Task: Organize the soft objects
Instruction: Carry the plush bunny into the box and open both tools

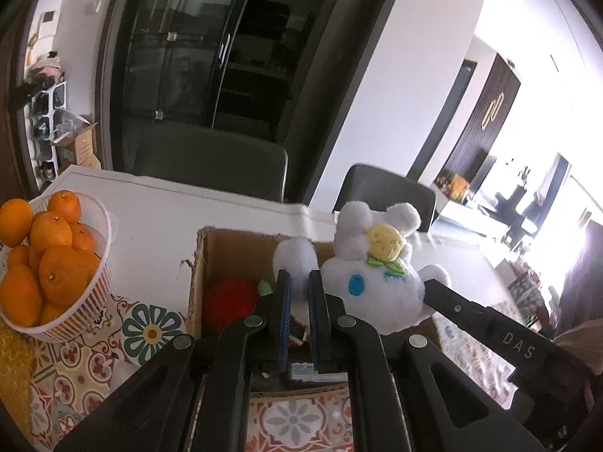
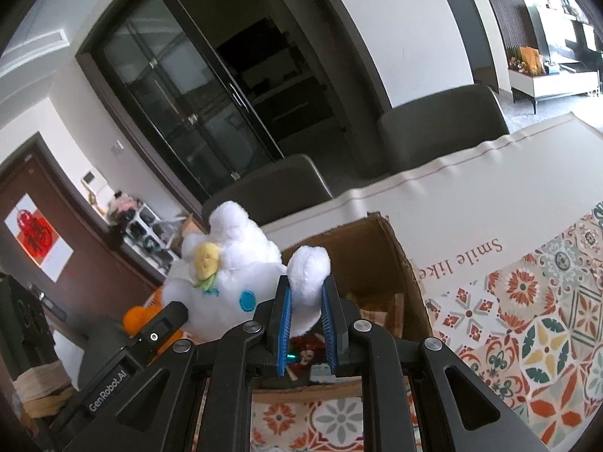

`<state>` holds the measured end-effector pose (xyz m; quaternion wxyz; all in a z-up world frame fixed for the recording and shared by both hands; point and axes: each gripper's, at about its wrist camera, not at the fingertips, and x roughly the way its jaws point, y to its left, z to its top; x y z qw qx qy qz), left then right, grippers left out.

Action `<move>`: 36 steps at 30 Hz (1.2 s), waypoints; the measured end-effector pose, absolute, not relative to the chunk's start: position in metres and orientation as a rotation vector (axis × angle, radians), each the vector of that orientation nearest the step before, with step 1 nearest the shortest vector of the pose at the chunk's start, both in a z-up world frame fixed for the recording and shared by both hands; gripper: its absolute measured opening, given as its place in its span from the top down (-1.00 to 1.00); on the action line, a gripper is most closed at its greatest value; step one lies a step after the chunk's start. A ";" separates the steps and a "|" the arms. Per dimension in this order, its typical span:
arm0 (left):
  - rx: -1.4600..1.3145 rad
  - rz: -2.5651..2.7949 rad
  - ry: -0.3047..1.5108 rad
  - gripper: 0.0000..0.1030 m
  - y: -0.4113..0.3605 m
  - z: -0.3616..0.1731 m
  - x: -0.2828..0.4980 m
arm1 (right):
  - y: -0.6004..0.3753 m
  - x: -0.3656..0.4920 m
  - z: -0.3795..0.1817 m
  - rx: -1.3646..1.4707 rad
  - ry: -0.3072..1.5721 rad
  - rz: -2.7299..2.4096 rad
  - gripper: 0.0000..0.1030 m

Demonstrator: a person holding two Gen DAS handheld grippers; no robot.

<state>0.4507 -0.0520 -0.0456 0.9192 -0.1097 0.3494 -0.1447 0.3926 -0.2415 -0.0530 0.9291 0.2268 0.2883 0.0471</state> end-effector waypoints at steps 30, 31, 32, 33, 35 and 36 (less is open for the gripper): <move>-0.103 -0.130 0.811 -0.31 -0.041 -0.065 0.441 | -0.235 0.419 -0.087 0.323 0.820 0.004 -0.07; -0.095 -0.115 0.809 -0.35 -0.039 -0.062 0.436 | -0.235 0.415 -0.085 0.316 0.816 0.001 -0.12; -0.089 -0.108 0.806 -0.42 -0.037 -0.058 0.433 | -0.234 0.410 -0.082 0.304 0.811 -0.011 -0.18; -0.083 -0.101 0.801 -0.45 -0.036 -0.054 0.428 | -0.233 0.405 -0.079 0.295 0.808 -0.016 -0.19; -0.064 -0.080 0.787 -0.55 -0.032 -0.045 0.415 | -0.232 0.393 -0.072 0.280 0.796 -0.027 -0.25; -0.052 -0.064 0.782 -0.59 -0.031 -0.041 0.409 | -0.231 0.385 -0.068 0.277 0.788 -0.030 -0.28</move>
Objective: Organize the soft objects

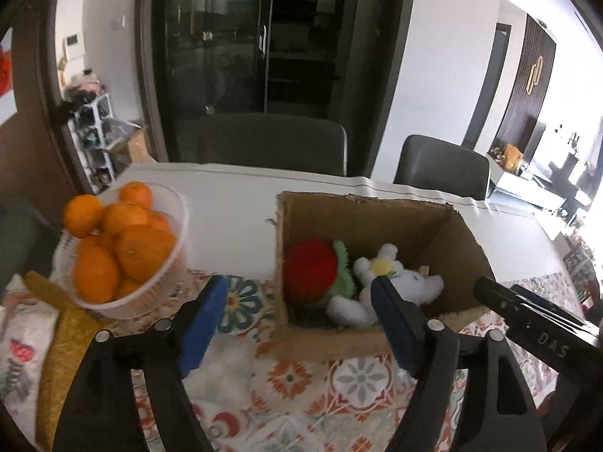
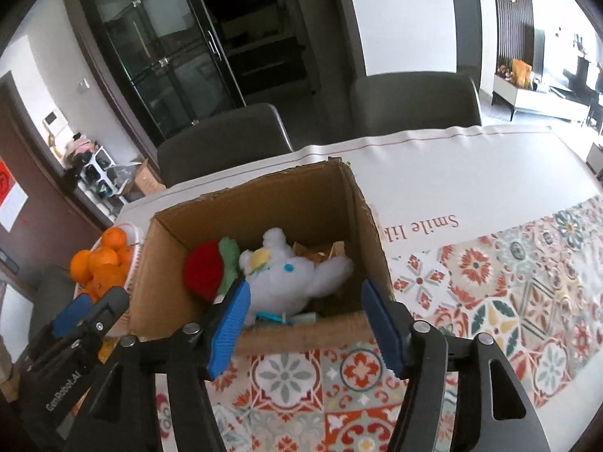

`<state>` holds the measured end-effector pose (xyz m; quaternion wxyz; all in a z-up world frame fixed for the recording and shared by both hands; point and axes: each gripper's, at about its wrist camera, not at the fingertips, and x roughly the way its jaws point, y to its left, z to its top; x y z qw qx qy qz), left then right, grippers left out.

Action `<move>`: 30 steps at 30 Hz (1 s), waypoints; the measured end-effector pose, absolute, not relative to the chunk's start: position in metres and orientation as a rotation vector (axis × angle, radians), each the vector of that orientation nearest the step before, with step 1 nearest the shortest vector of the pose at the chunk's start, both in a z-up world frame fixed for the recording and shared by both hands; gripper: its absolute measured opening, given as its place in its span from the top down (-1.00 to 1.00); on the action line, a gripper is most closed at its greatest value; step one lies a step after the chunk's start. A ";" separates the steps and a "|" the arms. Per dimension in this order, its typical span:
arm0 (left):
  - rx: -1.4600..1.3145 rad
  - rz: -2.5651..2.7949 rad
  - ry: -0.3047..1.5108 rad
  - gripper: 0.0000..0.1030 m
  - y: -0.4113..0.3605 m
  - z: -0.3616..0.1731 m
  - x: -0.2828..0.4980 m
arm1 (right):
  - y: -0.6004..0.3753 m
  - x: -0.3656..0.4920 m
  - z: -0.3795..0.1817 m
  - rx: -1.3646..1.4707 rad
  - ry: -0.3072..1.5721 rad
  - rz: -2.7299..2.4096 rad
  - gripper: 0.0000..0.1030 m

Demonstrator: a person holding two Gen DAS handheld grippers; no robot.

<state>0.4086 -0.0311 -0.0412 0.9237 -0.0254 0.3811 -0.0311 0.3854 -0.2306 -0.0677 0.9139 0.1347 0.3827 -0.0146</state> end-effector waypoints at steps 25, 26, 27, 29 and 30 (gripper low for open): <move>0.064 -0.088 0.583 -1.00 0.008 0.033 0.217 | -0.169 0.172 0.009 0.083 0.537 -0.132 -0.75; 0.071 -0.087 0.571 -1.00 0.007 0.035 0.208 | -0.169 0.163 0.011 0.084 0.529 -0.130 -0.75; 0.076 -0.083 0.559 -1.00 0.006 0.037 0.199 | -0.169 0.156 0.012 0.081 0.525 -0.125 -0.75; 0.072 -0.080 0.548 -1.00 0.005 0.041 0.184 | -0.170 0.144 0.013 0.080 0.513 -0.123 -0.75; 0.071 -0.081 0.539 -1.00 0.004 0.044 0.175 | -0.171 0.137 0.013 0.079 0.512 -0.119 -0.75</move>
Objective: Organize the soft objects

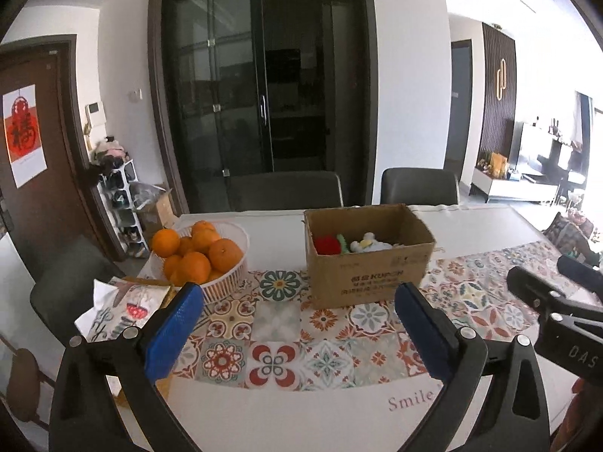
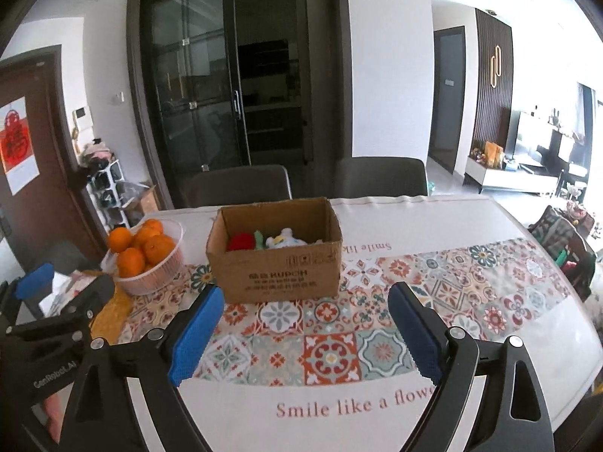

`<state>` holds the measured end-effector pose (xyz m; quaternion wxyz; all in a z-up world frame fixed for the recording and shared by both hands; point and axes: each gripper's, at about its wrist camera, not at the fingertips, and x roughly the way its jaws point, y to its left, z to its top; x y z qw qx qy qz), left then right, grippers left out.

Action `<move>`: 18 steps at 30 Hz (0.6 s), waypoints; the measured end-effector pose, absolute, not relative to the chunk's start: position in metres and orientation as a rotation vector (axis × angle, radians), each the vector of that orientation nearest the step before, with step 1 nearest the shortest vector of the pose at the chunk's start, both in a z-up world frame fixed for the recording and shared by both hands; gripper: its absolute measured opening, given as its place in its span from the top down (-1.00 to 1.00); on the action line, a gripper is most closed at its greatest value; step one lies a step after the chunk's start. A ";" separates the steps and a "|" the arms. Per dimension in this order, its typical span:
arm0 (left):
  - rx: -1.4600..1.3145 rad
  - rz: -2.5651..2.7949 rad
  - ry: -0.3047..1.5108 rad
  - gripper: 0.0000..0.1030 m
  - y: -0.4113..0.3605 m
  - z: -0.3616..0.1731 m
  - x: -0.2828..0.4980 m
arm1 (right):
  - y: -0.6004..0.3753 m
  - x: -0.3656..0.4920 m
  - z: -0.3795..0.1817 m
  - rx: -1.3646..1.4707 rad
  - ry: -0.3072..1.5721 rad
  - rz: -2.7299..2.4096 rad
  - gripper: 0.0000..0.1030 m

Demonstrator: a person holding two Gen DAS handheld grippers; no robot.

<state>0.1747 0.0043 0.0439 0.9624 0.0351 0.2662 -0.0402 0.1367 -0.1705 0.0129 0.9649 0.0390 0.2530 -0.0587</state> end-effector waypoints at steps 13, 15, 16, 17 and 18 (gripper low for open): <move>0.071 -0.078 0.504 -1.00 -0.003 0.055 0.084 | -0.178 0.043 0.011 0.100 0.486 -0.096 -0.75; 0.073 -0.079 0.497 -1.00 -0.003 0.056 0.073 | -0.180 0.031 0.009 0.107 0.481 -0.091 -0.75; 0.075 -0.078 0.494 -1.00 -0.002 0.055 0.068 | -0.180 0.027 0.009 0.107 0.481 -0.087 -0.75; 0.078 -0.074 0.492 -1.00 -0.002 0.056 0.062 | -0.180 0.023 0.009 0.109 0.480 -0.086 -0.75; 0.076 -0.074 0.488 -1.00 -0.002 0.056 0.058 | -0.180 0.018 0.008 0.113 0.479 -0.080 -0.75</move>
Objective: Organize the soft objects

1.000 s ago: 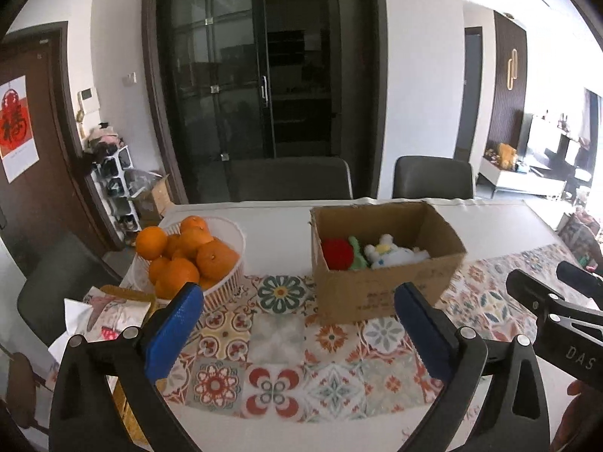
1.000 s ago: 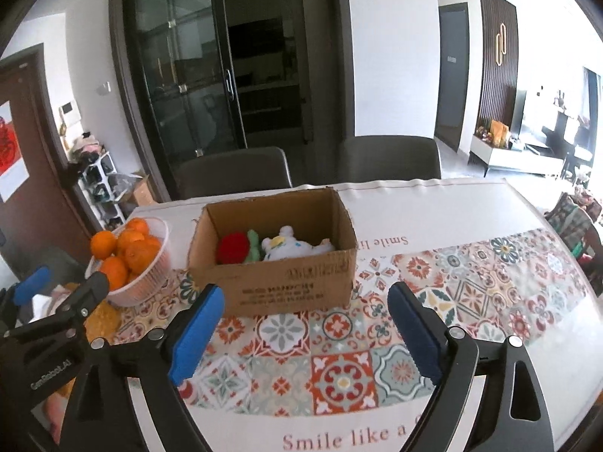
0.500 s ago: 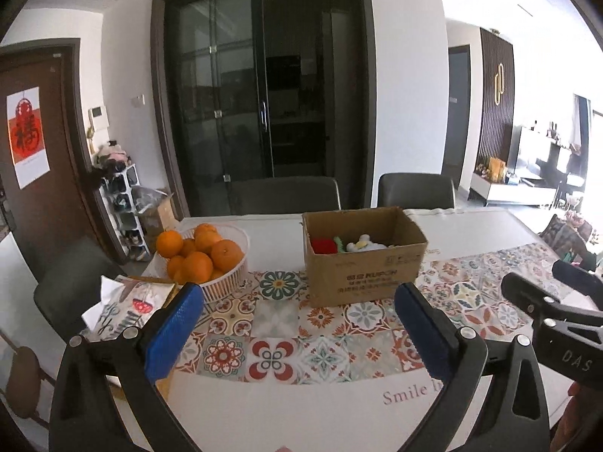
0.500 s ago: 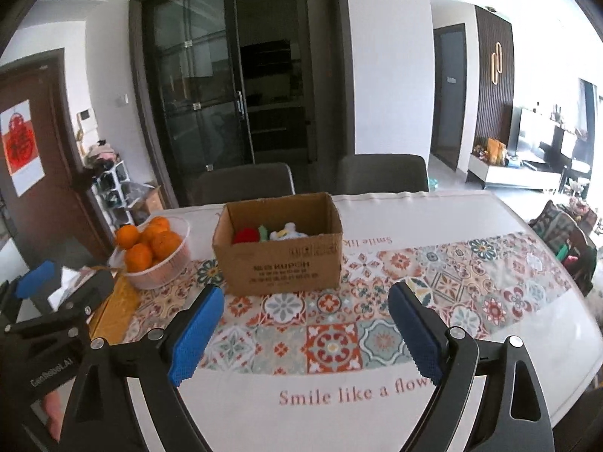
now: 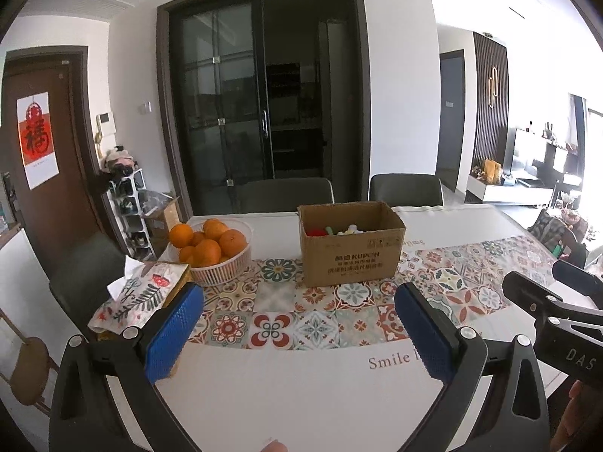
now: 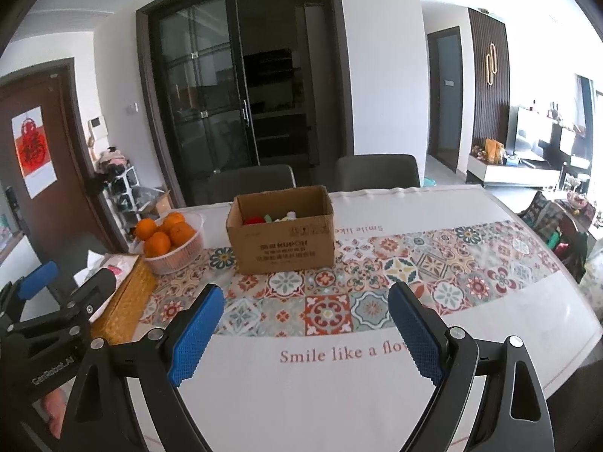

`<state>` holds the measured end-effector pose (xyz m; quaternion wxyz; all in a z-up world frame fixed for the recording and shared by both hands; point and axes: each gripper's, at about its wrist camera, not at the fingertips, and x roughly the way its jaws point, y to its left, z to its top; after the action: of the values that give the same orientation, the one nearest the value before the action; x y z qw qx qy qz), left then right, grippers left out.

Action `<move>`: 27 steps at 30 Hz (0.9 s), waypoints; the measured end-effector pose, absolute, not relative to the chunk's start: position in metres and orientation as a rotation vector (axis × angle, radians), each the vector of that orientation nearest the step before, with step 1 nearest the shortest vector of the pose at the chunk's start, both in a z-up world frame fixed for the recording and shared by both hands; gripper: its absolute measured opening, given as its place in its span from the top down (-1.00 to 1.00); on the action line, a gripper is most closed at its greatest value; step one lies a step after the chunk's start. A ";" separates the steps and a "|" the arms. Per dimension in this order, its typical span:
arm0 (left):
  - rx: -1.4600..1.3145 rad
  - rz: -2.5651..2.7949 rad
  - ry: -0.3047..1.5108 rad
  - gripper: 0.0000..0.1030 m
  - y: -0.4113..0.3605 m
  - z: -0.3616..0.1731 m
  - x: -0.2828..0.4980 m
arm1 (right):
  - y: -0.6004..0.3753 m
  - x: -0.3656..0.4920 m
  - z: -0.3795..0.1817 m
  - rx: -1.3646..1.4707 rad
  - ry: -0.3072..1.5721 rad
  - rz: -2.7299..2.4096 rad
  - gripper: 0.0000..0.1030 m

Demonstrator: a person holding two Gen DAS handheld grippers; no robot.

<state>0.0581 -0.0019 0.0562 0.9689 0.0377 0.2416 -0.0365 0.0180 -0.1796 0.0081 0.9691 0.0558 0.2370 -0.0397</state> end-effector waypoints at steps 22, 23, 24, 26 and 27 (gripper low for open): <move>0.085 -0.089 0.449 -1.00 -0.003 0.063 0.013 | -0.181 -0.037 0.005 0.117 0.457 -0.080 -0.75; 0.084 -0.087 0.448 -1.00 -0.003 0.063 0.014 | -0.181 -0.038 0.005 0.117 0.457 -0.081 -0.75; 0.082 -0.087 0.448 -1.00 -0.003 0.063 0.013 | -0.180 -0.038 0.006 0.117 0.456 -0.083 -0.75; 0.082 -0.089 0.448 -1.00 -0.003 0.063 0.013 | -0.180 -0.039 0.005 0.116 0.456 -0.082 -0.75; 0.082 -0.089 0.447 -1.00 -0.003 0.063 0.011 | -0.180 -0.040 0.005 0.116 0.454 -0.085 -0.75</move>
<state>0.0113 -0.0025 0.0631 0.9733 0.0408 0.2214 -0.0440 -0.0396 -0.1802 0.0053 0.9718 0.0576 0.2247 -0.0422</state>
